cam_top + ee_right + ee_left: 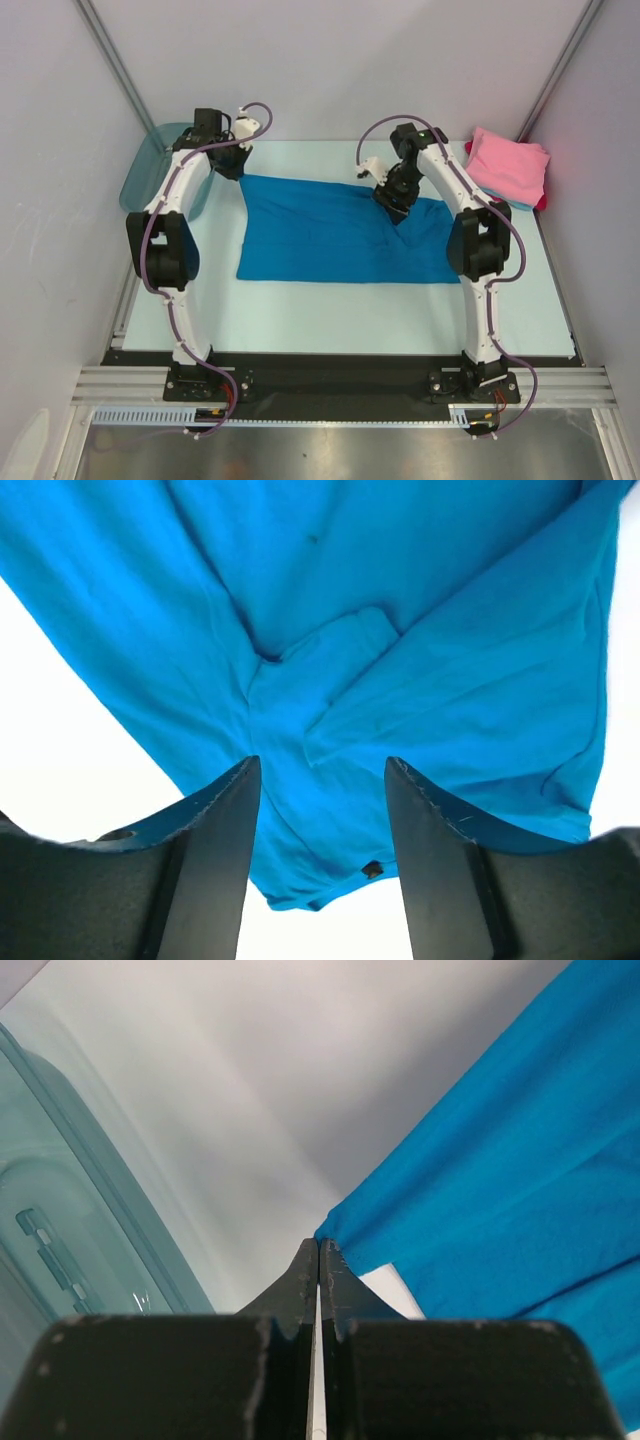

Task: Fold and stack the t-shirts
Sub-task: Fold the tshirt

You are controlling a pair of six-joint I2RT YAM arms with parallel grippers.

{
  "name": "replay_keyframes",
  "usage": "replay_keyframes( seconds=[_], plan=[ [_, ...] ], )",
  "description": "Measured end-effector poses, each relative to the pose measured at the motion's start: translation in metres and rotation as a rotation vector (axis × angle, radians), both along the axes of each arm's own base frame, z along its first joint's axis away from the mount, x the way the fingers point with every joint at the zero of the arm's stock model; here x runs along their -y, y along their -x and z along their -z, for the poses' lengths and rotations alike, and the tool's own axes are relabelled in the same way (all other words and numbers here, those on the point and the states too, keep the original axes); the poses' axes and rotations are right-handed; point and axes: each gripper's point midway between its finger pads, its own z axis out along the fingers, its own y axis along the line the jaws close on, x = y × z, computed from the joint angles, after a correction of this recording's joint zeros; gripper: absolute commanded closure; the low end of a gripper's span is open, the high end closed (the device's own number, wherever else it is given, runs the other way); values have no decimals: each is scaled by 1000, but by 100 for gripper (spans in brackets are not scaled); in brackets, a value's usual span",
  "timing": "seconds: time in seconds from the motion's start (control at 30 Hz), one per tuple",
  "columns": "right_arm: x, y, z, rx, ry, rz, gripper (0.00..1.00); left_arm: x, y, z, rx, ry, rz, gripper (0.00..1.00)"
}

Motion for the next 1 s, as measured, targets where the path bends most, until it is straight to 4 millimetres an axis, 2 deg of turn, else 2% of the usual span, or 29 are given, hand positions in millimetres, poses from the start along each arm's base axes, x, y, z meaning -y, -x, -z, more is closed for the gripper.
replay_keyframes(
  seconds=[0.1,0.13,0.27,0.37,0.5,0.6,0.73,0.9,1.0],
  plan=[
    [7,-5,-3,12,11,38,47,0,0,0,-1,1,-2,100],
    [12,-11,-6,33,18,62,52,0,0,0,-2,4,-5,100],
    [40,-56,-15,190,61,207,58,1,0,0,-3,6,-6,99],
    [69,-87,-18,297,114,333,64,4,1,0,-4,9,-6,100],
    [104,-116,-6,360,152,493,67,8,1,0,-3,-6,-3,99],
    [123,-122,14,333,160,566,71,12,1,1,0,-27,7,100],
    [142,-121,34,285,160,628,68,15,2,1,4,-62,19,99],
    [143,-116,44,252,133,637,64,12,4,3,-6,-92,19,100],
    [139,-105,56,206,124,619,60,11,6,3,-14,-102,14,100]
  ],
)
